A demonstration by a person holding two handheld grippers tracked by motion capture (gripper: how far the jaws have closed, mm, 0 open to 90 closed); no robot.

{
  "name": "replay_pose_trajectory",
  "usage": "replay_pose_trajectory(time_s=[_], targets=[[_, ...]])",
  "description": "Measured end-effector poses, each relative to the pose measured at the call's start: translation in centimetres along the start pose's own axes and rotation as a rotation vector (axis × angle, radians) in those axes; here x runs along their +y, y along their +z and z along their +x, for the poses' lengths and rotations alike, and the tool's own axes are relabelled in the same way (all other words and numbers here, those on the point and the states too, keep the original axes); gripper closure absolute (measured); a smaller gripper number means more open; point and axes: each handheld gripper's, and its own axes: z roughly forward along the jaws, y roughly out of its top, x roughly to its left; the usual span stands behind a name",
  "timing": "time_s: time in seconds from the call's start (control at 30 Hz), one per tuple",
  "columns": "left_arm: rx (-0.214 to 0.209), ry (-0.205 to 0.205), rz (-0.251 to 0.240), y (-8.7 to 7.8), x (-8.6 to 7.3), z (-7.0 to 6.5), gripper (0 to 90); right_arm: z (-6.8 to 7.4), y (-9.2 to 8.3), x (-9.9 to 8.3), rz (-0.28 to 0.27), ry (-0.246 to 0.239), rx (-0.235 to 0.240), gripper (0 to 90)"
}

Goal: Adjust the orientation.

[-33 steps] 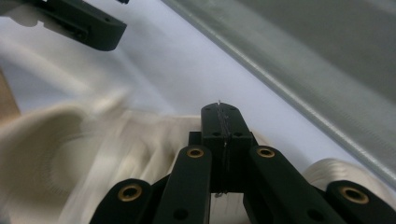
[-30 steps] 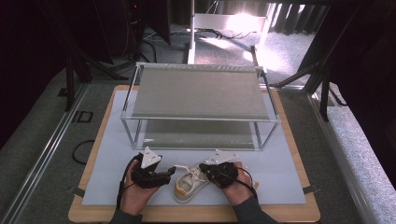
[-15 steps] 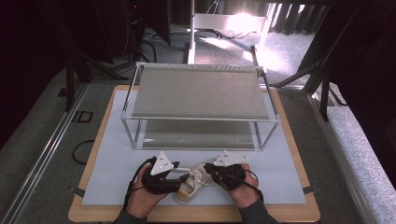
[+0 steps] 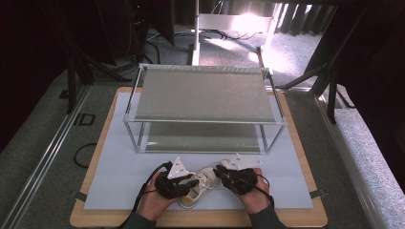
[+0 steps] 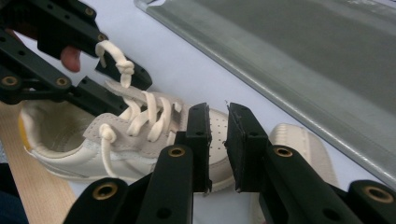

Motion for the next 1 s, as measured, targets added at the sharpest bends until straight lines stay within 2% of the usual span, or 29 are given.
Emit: replay_pose_trajectory(time_s=[0.07, 0.1, 0.17, 0.27, 0.3, 0.33, 0.4, 0.43, 0.47, 0.5, 0.57, 0.6, 0.67, 0.73, 0.77, 0.87, 0.9, 0.93, 1.0], targets=[[0.000, 0.000, 0.000, 0.0, 0.0, 0.0, 66.8, -0.1, -0.1, 0.0, -0.003, 0.002, -0.001, 79.0], [0.019, 0.006, -0.002, -0.1, 0.0, 0.0, 70.1, -0.3, -0.2, -0.1, -0.007, 0.010, -0.007, 78.9], [0.029, 0.012, 0.002, -0.2, 0.1, 0.0, 73.9, -0.5, -0.4, -0.2, -0.014, 0.017, -0.010, 79.0], [0.045, 0.001, -0.005, -0.4, 0.0, 0.2, 77.4, -0.7, -0.5, -0.2, -0.023, 0.022, -0.012, 79.0], [0.049, -0.021, -0.012, -0.6, 0.0, 0.5, 80.9, -0.9, -0.7, -0.2, -0.029, 0.030, -0.018, 79.1], [0.049, -0.021, -0.012, -0.6, 0.0, 0.5, 81.4, -0.9, -0.7, -0.2, -0.029, 0.030, -0.018, 79.1], [0.052, -0.054, -0.026, -0.8, -0.2, 0.9, 82.0, -1.1, -1.0, -0.2, -0.039, 0.038, -0.023, 79.2], [0.068, -0.066, -0.034, -1.2, -0.3, 1.2, 82.0, -1.2, -1.1, -0.2, -0.041, 0.041, -0.025, 79.2], [0.068, -0.066, -0.034, -1.2, -0.3, 1.2, 82.0, -1.2, -1.1, -0.2, -0.041, 0.041, -0.025, 79.2], [0.099, -0.078, -0.041, -1.5, -0.4, 1.5, 82.1, -1.3, -1.2, -0.2, -0.046, 0.044, -0.029, 79.2], [0.112, -0.087, -0.045, -1.7, -0.4, 1.7, 82.1, -1.5, -1.3, -0.3, -0.049, 0.047, -0.034, 79.3], [0.151, -0.103, -0.064, -2.2, -0.5, 1.9, 82.2, -1.6, -1.4, -0.3, -0.051, 0.047, -0.037, 79.3], [0.163, -0.109, -0.066, -2.4, -0.5, 2.0, 82.1, -1.6, -1.5, -0.3, -0.053, 0.049, -0.038, 79.4], [0.201, -0.114, -0.069, -2.7, -0.5, 2.2, 82.1, -1.9, -1.7, -0.3, -0.057, 0.055, -0.045, 79.5], [0.238, -0.119, -0.063, -2.8, -0.6, 2.3, 82.1, -1.9, -1.7, -0.3, -0.058, 0.057, -0.046, 79.5], [0.256, -0.124, -0.066, -2.8, -0.7, 2.4, 82.1, -2.0, -1.8, -0.4, -0.060, 0.059, -0.051, 79.7], [0.288, -0.135, -0.063, -2.8, -1.0, 2.5, 82.1, -2.1, -1.9, -0.4, -0.061, 0.061, -0.052, 79.8], [0.288, -0.135, -0.063, -2.8, -1.0, 2.5, 82.1, -2.1, -1.9, -0.4, -0.061, 0.061, -0.052, 79.8], [0.333, -0.155, -0.064, -2.8, -1.2, 2.6, 82.1, -2.2, -1.9, -0.5, -0.060, 0.063, -0.053, 80.0]])
